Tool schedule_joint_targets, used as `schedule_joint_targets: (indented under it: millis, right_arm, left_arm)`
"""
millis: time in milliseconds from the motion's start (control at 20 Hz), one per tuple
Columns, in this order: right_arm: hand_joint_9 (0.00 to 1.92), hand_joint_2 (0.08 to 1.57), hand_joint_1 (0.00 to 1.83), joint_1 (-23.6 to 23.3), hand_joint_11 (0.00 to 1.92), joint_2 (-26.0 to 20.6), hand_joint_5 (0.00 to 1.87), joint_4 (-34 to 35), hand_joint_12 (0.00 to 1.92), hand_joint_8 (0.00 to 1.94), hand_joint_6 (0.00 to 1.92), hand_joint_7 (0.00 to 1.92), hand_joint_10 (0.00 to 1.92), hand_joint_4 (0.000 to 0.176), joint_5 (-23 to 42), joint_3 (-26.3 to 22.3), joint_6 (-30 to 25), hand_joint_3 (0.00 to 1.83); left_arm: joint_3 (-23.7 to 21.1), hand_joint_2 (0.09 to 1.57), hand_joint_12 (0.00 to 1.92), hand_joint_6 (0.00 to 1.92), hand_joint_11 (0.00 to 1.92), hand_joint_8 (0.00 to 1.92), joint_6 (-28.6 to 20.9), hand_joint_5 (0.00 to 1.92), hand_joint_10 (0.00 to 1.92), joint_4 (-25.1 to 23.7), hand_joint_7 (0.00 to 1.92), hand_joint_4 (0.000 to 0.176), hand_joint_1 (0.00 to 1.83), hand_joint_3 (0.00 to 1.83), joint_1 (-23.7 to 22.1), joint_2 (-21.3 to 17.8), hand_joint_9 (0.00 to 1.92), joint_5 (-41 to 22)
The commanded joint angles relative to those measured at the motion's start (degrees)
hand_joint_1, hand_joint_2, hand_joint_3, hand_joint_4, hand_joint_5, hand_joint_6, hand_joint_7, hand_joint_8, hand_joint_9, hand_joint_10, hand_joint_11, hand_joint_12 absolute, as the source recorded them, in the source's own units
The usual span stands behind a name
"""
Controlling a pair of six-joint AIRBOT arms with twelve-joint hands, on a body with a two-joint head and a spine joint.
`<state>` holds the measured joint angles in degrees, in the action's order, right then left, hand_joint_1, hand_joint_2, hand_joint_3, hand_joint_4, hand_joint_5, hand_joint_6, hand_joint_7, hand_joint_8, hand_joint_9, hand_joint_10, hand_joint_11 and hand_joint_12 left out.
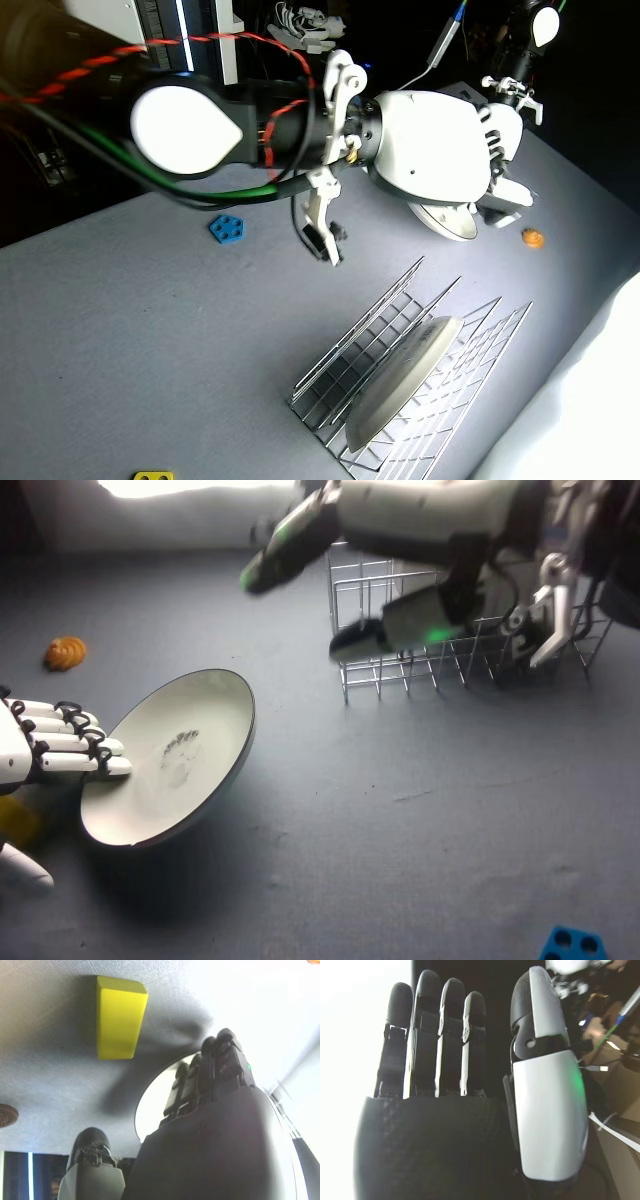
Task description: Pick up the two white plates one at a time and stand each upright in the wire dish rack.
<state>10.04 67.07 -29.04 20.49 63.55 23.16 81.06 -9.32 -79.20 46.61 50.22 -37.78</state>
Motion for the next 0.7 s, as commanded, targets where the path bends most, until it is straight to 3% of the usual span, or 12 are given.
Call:
schedule_joint_targets:
  millis: [0,150,300,400,450,500,650]
  right_arm:
    - [0.7,1.02,1.13,-0.19,0.19,0.0,0.66,1.47,1.25,0.0,0.0,0.72,0.0,0.0,5.02,0.19,1.34,0.0]
    - [0.52,0.98,1.21,0.67,0.02,2.71,0.42,0.06,1.22,0.0,0.0,0.52,0.0,0.0,3.05,0.18,5.66,0.0]
    - [0.28,0.92,1.32,2.25,0.0,5.27,0.21,-1.01,0.77,0.0,0.0,0.29,0.0,0.0,2.21,0.18,9.3,0.0]
    - [0.03,1.0,1.21,2.8,0.0,6.94,0.02,-1.01,0.21,0.0,0.0,0.03,0.0,0.0,2.19,0.18,11.68,0.02]
    - [0.0,0.99,1.21,2.96,0.0,7.68,0.0,-1.01,0.09,0.0,0.0,0.01,0.0,0.0,1.87,0.18,12.82,0.01]
    - [0.0,0.99,1.3,3.16,0.0,8.55,0.0,-1.01,0.0,0.0,0.0,0.0,0.0,0.0,0.69,0.18,14.51,0.0]
    - [0.0,0.94,1.26,4.59,0.0,10.95,0.0,-1.01,0.0,0.0,0.0,0.0,0.0,0.0,-2.45,0.24,19.21,0.0]
  left_arm:
    - [0.14,1.01,0.0,0.0,0.0,0.0,-0.23,0.0,0.0,-1.39,0.0,0.0,0.0,0.0,0.44,0.5,0.0,-0.15]
    - [0.15,1.02,0.0,0.0,0.0,0.0,-0.23,0.0,0.0,-1.39,0.0,0.0,0.0,0.0,0.54,0.5,0.0,-0.12]
    - [0.15,1.02,0.0,0.0,0.0,0.0,-0.23,0.0,0.0,-1.39,0.0,0.0,0.0,0.0,0.54,0.51,0.0,-0.02]
    - [0.15,1.02,0.0,0.0,0.0,0.0,-0.23,0.0,0.0,-1.39,0.0,0.0,0.0,0.0,0.54,0.52,0.0,-0.02]
    - [0.16,1.02,0.0,0.0,0.0,0.0,-0.23,0.0,0.0,-1.39,0.0,0.0,0.0,0.0,0.54,0.52,0.0,-0.02]
    - [0.17,1.02,0.0,0.0,0.0,0.0,-0.23,0.0,0.0,-1.39,0.0,0.0,0.0,0.0,0.54,0.52,0.0,-0.01]
    - [0.23,1.02,0.0,0.0,0.0,0.0,-0.23,0.0,0.0,-1.39,0.0,0.0,0.0,0.0,0.54,0.62,0.0,0.0]
